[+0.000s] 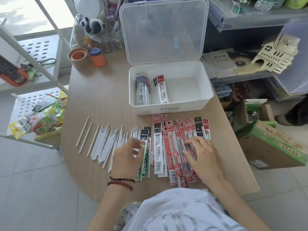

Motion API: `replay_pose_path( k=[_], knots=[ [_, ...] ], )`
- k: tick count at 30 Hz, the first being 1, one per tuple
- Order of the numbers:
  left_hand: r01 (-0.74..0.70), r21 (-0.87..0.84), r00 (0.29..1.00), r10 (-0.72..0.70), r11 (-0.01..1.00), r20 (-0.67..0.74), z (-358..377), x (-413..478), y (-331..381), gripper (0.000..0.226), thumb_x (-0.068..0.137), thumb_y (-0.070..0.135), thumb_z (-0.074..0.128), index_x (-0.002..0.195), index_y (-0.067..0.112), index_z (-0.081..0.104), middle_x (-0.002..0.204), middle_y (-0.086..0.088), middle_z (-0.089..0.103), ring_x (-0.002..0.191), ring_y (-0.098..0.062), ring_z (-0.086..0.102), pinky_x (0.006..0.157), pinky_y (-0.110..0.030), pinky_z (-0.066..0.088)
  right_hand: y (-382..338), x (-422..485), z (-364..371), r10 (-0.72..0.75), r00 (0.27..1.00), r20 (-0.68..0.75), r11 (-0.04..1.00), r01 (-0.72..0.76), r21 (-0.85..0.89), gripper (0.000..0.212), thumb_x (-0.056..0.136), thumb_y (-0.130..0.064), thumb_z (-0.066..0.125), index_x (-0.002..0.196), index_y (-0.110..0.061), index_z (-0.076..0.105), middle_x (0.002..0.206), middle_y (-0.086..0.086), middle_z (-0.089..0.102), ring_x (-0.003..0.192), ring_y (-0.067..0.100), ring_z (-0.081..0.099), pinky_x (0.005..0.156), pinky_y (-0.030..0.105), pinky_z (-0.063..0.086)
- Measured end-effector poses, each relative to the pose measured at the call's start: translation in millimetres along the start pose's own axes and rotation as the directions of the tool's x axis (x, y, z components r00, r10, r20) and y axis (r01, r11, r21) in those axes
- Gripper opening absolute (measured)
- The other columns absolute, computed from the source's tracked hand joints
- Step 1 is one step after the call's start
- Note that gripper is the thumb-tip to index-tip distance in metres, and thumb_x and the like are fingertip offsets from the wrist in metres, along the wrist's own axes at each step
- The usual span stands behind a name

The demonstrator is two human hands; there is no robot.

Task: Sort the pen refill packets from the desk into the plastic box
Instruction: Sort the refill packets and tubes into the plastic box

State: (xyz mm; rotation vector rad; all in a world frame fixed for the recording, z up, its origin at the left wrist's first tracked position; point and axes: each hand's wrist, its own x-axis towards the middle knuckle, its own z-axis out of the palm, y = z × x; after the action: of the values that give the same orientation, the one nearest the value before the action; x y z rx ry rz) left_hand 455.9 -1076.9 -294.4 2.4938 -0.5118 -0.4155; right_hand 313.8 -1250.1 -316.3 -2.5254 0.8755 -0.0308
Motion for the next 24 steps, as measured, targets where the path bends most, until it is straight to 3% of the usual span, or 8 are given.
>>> replay_pose_path(
  k=[3,6,11,16,20,24],
  knots=[
    [-0.013,-0.021,0.995,0.015,1.0,0.101,5.1,-6.7,5.3,0.024,0.088,0.02,0.061,0.112,0.021,0.064,0.1,0.009,0.068,0.083,0.0,0.061,0.068,-0.001,0.041,0.3,0.1,0.8,0.002,1.0,0.0,1.0,-0.002,-0.002,0.03,0.091,-0.034,0.062,0.12,-0.026,0.061,0.125,-0.009,0.055,0.116,0.007,0.046,0.095,0.017,0.027],
    [0.001,0.02,0.991,-0.004,1.0,0.133,10.3,-10.2,10.4,0.037,0.09,0.029,0.059,0.126,0.024,0.056,0.112,0.004,0.066,0.093,-0.01,0.063,0.08,-0.017,0.049,-0.3,-0.1,1.7,0.004,1.0,-0.014,1.0,-0.004,-0.004,0.031,0.089,-0.033,0.065,0.119,-0.026,0.062,0.124,-0.008,0.056,0.115,0.009,0.048,0.095,0.018,0.028],
    [-0.035,0.053,0.992,0.028,0.998,0.124,18.0,-10.5,16.3,0.048,0.092,0.034,0.055,0.136,0.02,0.045,0.136,0.004,0.051,0.123,-0.01,0.046,0.099,-0.016,0.032,4.0,-0.1,-1.5,0.047,0.996,-0.081,0.998,-0.05,-0.031,0.039,0.085,-0.038,0.07,0.121,-0.025,0.061,0.125,-0.005,0.056,0.114,0.012,0.049,0.091,0.021,0.034],
    [-0.044,0.172,0.986,0.015,0.984,0.163,25.4,-13.1,20.4,0.055,0.093,0.045,0.046,0.142,0.025,0.034,0.149,0.008,0.034,0.131,-0.017,0.031,0.106,-0.027,0.034,8.9,-0.3,-8.4,0.134,0.991,-0.012,0.988,-0.134,-0.079,0.054,0.088,-0.053,0.058,0.137,-0.032,0.044,0.142,-0.008,0.04,0.127,0.01,0.038,0.1,0.025,0.037],
    [-0.096,0.182,0.974,0.054,0.979,0.22,30.2,-17.6,29.1,0.056,0.092,0.05,0.044,0.14,0.025,0.032,0.143,0.01,0.041,0.137,-0.018,0.025,0.11,-0.028,0.029,8.8,0.7,-2.4,0.137,0.991,-0.006,0.989,-0.137,-0.058,0.057,0.088,-0.057,0.056,0.138,-0.034,0.042,0.141,-0.01,0.039,0.125,0.008,0.036,0.099,0.023,0.037],
    [-0.06,0.142,0.973,0.026,0.988,0.228,34.9,-21.8,37.1,0.065,0.09,0.053,0.044,0.145,0.029,0.02,0.155,0.006,0.014,0.143,-0.015,0.011,0.115,-0.031,0.02,6.7,4.2,-0.1,0.122,0.992,-0.006,0.991,-0.122,-0.057,0.057,0.087,-0.06,0.054,0.137,-0.036,0.041,0.138,-0.013,0.039,0.122,0.006,0.037,0.096,0.022,0.039]
  ],
)
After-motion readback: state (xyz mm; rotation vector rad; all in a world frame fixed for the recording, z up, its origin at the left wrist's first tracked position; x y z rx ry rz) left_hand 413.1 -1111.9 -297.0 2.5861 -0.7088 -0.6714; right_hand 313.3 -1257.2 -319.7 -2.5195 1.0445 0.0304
